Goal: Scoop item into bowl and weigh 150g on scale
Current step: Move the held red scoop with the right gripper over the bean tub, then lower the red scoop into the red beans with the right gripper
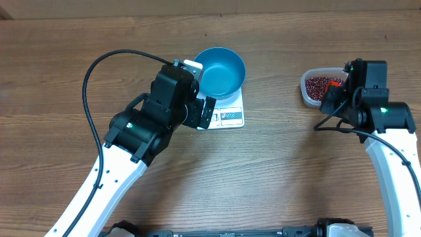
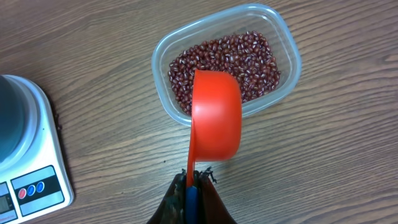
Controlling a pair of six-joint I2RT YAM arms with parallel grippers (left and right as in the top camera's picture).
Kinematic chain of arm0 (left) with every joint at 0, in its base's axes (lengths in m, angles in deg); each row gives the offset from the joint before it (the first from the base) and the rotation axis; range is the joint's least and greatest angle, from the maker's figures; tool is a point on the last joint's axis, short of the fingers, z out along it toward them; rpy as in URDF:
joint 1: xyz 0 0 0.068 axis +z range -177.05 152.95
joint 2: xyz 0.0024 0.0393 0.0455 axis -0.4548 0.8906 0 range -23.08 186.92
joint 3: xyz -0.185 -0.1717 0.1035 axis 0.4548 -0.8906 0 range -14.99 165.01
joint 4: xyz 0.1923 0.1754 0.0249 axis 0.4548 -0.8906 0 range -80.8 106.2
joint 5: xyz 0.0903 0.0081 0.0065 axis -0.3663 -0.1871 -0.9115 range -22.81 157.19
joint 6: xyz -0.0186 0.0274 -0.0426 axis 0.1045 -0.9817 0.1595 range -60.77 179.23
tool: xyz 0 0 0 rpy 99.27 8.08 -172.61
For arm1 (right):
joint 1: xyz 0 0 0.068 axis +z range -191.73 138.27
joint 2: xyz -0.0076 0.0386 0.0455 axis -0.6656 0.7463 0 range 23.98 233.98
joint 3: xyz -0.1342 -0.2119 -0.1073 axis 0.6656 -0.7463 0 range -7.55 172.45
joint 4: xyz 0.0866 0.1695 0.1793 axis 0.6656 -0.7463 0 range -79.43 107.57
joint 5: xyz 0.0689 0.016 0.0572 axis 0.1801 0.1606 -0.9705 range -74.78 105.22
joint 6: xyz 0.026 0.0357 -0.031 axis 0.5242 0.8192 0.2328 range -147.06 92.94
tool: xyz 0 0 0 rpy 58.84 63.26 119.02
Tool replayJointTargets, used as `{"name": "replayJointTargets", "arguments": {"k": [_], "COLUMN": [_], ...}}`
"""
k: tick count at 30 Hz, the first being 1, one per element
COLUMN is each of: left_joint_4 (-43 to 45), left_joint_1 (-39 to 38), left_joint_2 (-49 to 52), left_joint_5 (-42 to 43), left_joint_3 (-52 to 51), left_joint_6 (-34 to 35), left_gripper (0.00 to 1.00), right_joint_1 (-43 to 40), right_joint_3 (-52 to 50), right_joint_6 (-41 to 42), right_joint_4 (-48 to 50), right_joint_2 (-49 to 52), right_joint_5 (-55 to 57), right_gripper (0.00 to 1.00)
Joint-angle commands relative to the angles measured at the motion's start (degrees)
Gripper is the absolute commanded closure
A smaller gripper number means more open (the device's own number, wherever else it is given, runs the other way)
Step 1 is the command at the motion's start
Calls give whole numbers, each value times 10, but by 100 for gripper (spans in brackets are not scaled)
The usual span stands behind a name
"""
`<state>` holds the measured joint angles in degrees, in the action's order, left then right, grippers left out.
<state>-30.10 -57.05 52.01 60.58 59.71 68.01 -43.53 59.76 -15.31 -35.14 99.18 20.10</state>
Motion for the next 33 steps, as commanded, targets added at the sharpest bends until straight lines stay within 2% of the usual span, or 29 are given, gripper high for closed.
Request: {"name": "replayJointTargets", "arguments": {"k": [1, 33], "left_joint_4": [1, 1], "left_joint_1": [1, 1], "left_joint_2": [-9, -8], "left_joint_5": [5, 5], "left_joint_3": [12, 12], "left_joint_6": [-10, -10], "left_gripper": [0, 1], "right_joint_1": [-2, -2], "right_joint_3": [17, 17], "right_joint_6": [-4, -14], "right_joint_4": [3, 9], "right_joint_2": [3, 3], "right_joint_5": [7, 6], "right_gripper": [96, 96]}}
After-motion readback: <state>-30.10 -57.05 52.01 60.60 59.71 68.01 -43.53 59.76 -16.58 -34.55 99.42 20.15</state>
